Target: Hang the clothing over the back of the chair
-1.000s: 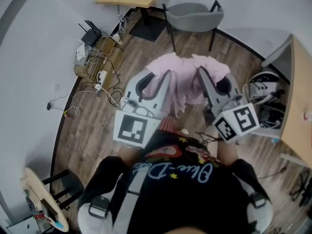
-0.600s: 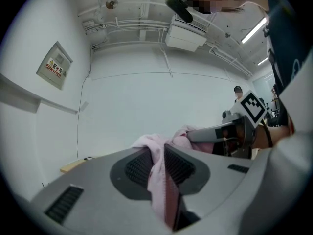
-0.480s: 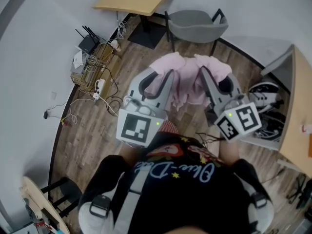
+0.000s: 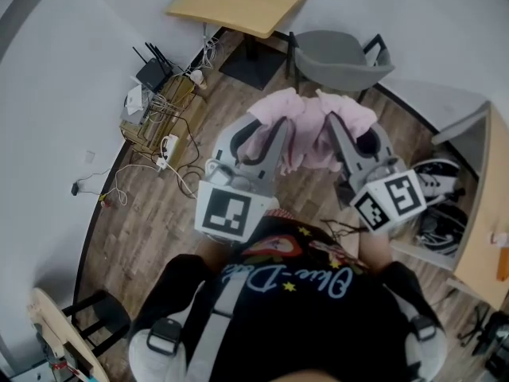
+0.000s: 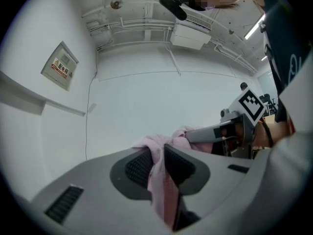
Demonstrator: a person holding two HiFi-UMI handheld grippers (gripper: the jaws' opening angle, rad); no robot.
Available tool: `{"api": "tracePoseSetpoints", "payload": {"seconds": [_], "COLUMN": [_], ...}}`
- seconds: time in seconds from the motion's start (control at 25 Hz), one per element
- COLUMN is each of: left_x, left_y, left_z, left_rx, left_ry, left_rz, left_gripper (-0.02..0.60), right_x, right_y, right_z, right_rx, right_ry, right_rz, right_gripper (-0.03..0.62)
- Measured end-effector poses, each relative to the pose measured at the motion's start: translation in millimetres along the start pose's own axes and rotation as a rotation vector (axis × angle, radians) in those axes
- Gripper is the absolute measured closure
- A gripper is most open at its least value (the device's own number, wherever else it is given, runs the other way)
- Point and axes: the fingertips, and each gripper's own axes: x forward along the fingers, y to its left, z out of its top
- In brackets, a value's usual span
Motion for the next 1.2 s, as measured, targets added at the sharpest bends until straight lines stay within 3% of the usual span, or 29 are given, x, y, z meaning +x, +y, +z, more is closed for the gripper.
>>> {"api": "tracePoseSetpoints", "payload": {"seconds": [0.32,0.84,1.2], "left_x": [4,18,47], "left_y": [49,85,100], "left_z": [-17,-36,-49], "left_rx": [-0.012,-0.023,-0.016], "left_ry": [0.015,0.017,0.061], "left_rz": [0.001,0.011,0.079], "left_gripper": [0.508,0.508,0.508], "right_x": [53,97,129], "right_y": [10,7,-20], "right_z": [-7,-17,-26], "right_rx": [-0.003,-0.011,0.016], "right_ry": [0.041,0.069,0.086], "right_rz": [0.008,0.017,0.094], "right_gripper": [0.511,0.511,0.511]}}
